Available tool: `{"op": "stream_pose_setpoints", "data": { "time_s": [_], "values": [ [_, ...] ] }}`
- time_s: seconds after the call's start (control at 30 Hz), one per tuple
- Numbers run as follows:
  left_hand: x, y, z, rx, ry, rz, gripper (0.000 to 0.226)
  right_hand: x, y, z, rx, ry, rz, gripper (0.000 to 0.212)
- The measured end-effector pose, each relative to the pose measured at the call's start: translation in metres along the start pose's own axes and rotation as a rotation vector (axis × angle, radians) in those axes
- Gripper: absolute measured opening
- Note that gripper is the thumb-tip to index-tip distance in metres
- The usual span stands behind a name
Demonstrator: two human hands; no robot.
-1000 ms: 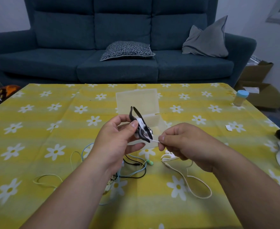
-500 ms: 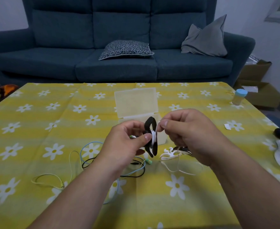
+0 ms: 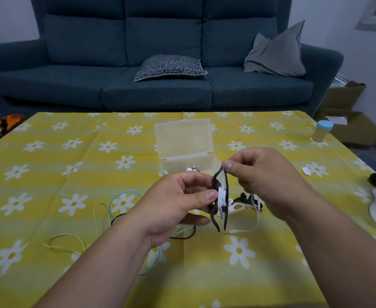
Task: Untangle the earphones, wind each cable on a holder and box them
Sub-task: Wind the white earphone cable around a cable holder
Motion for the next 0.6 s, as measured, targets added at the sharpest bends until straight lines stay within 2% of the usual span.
{"op": "stream_pose_setpoints", "data": {
  "time_s": [0.1,0.23,0.37,0.6],
  "values": [
    [-0.004,0.001,0.000,0.008,-0.010,-0.082,0.025,-0.009,-0.007,0.000,0.059,-0.091,0.039,0.025],
    [-0.007,0.011,0.004,-0.097,-0.069,-0.216,0.028,-0.018,-0.023,-0.005,0.217,-0.156,0.009,0.033],
    [-0.011,0.026,0.007,-0.240,-0.109,-0.324,0.021,-0.024,-0.038,-0.013,0.356,-0.166,-0.052,0.035],
    [-0.006,0.029,0.008,-0.296,-0.073,-0.346,0.015,-0.021,-0.045,-0.020,0.451,-0.157,-0.061,0.035]
  ]
}}
Point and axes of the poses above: each hand's wrist, its own z-axis towards the middle knuckle, its own y-axis out of the back of the hand, x = y × z, the point moved 7 cm from there along z, towards the middle knuckle, and after that the axes turned 5 degrees about -x, right-handed, at the moved point
